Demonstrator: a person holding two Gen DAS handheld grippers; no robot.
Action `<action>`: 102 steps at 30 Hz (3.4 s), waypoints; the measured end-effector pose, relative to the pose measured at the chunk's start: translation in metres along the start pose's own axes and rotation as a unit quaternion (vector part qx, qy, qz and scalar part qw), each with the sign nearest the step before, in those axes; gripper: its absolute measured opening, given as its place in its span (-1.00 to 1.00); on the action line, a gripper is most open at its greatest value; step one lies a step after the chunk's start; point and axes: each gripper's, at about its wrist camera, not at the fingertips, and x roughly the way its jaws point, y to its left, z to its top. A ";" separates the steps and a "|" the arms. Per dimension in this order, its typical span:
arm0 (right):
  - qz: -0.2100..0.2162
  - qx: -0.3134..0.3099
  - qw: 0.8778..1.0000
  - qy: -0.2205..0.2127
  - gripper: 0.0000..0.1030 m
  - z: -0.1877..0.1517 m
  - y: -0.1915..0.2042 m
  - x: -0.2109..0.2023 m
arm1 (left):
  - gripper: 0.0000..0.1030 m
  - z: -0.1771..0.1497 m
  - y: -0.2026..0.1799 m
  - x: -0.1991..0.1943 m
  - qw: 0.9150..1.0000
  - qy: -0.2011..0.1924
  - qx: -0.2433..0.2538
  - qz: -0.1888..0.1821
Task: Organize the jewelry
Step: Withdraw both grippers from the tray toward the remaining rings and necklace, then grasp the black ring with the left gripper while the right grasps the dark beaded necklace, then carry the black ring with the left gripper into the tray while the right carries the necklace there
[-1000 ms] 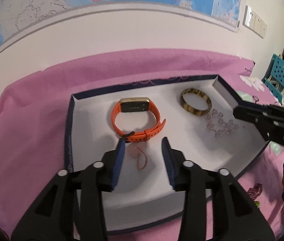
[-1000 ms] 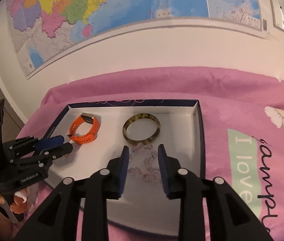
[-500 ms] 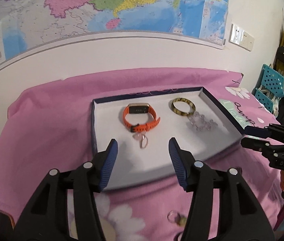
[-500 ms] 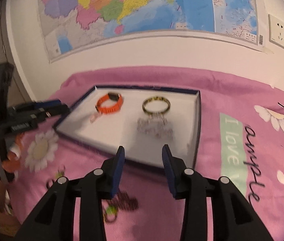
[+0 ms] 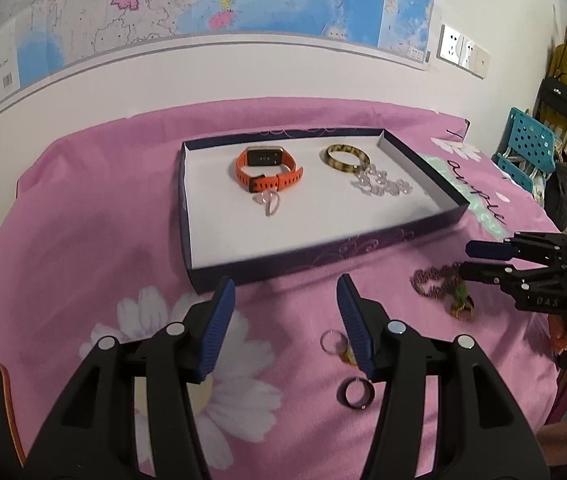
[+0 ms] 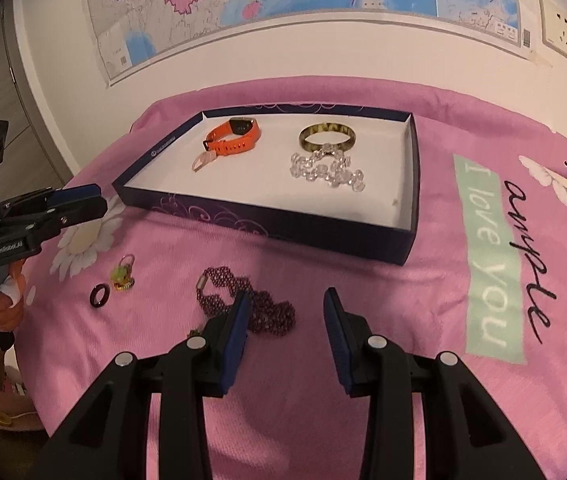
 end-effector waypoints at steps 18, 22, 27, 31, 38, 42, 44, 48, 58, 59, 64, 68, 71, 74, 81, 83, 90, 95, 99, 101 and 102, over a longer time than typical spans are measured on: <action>-0.001 -0.013 1.000 0.008 -0.81 -0.002 0.009 0.003 | -0.02 -0.023 -0.014 0.002 1.000 0.017 0.017 -0.015; -0.001 -0.010 1.000 0.001 -0.86 -0.002 0.009 0.001 | -0.06 -0.027 -0.019 0.003 0.999 0.023 0.032 -0.019; 0.001 -0.006 1.000 -0.007 -0.87 0.000 0.009 -0.003 | -0.09 -0.032 -0.029 0.001 0.998 0.023 0.053 -0.031; 0.001 -0.003 1.000 -0.013 -0.87 0.001 0.008 -0.007 | -0.12 -0.035 -0.035 -0.002 0.997 0.022 0.067 -0.039; -0.010 0.006 1.000 -0.005 -0.87 -0.003 0.003 -0.005 | -0.24 -0.039 -0.041 0.000 0.996 0.030 0.077 -0.042; -0.009 0.013 1.000 -0.001 -0.85 -0.007 0.001 -0.005 | -0.30 -0.038 -0.039 0.002 0.996 0.036 0.073 -0.044; -0.005 0.017 1.000 -0.002 -0.85 -0.009 -0.001 -0.006 | -0.30 -0.039 -0.038 0.003 0.996 0.038 0.073 -0.046; -0.001 0.021 1.000 -0.005 -0.85 -0.010 -0.002 -0.008 | -0.30 -0.039 -0.039 0.003 0.995 0.042 0.075 -0.048; 0.006 0.022 1.000 0.008 -0.51 -0.014 0.000 -0.006 | -0.30 -0.048 -0.035 -0.003 0.994 0.053 0.074 -0.053; 0.007 0.022 1.000 0.008 -0.51 -0.014 -0.001 -0.006 | -0.30 -0.048 -0.035 -0.003 0.994 0.053 0.074 -0.053; 0.004 0.019 1.000 0.006 -0.53 -0.014 0.002 -0.004 | -0.34 -0.049 -0.038 0.002 0.994 0.067 0.076 -0.045; -0.001 0.012 1.000 0.008 -0.78 -0.014 0.003 -0.003 | -0.57 -0.049 -0.039 0.002 0.994 0.067 0.077 -0.048; -0.001 0.008 1.000 0.007 -0.84 -0.014 0.005 -0.003 | -0.56 -0.051 -0.040 0.001 0.994 0.065 0.077 -0.046; 0.000 0.009 1.000 0.002 -0.87 -0.012 0.006 -0.004 | -0.57 -0.051 -0.042 0.000 0.994 0.062 0.078 -0.040; 0.006 0.002 1.000 -0.030 -0.88 -0.001 0.014 -0.019 | -0.57 -0.042 -0.040 -0.011 0.996 0.038 0.069 -0.046; 0.008 0.000 0.999 -0.039 -0.88 0.003 0.016 -0.024 | -0.57 -0.037 -0.039 -0.015 0.996 0.029 0.067 -0.045; 0.008 -0.021 0.997 -0.068 -0.88 0.022 0.026 -0.041 | -0.57 -0.017 -0.034 -0.023 0.997 0.001 0.056 -0.045; 0.003 -0.032 0.996 -0.088 -0.88 0.038 0.028 -0.049 | -0.57 0.002 -0.030 -0.023 0.998 -0.018 0.046 -0.039; 0.000 -0.038 0.994 -0.105 -0.88 0.054 0.029 -0.053 | -0.57 0.018 -0.027 -0.017 0.998 -0.025 0.039 -0.037; -0.003 -0.039 0.993 -0.111 -0.88 0.061 0.028 -0.053 | -0.56 0.025 -0.026 -0.013 0.998 -0.028 0.039 -0.031; -0.003 -0.038 0.993 -0.115 -0.88 0.064 0.027 -0.053 | -0.56 0.028 -0.025 -0.011 0.998 -0.027 0.038 -0.030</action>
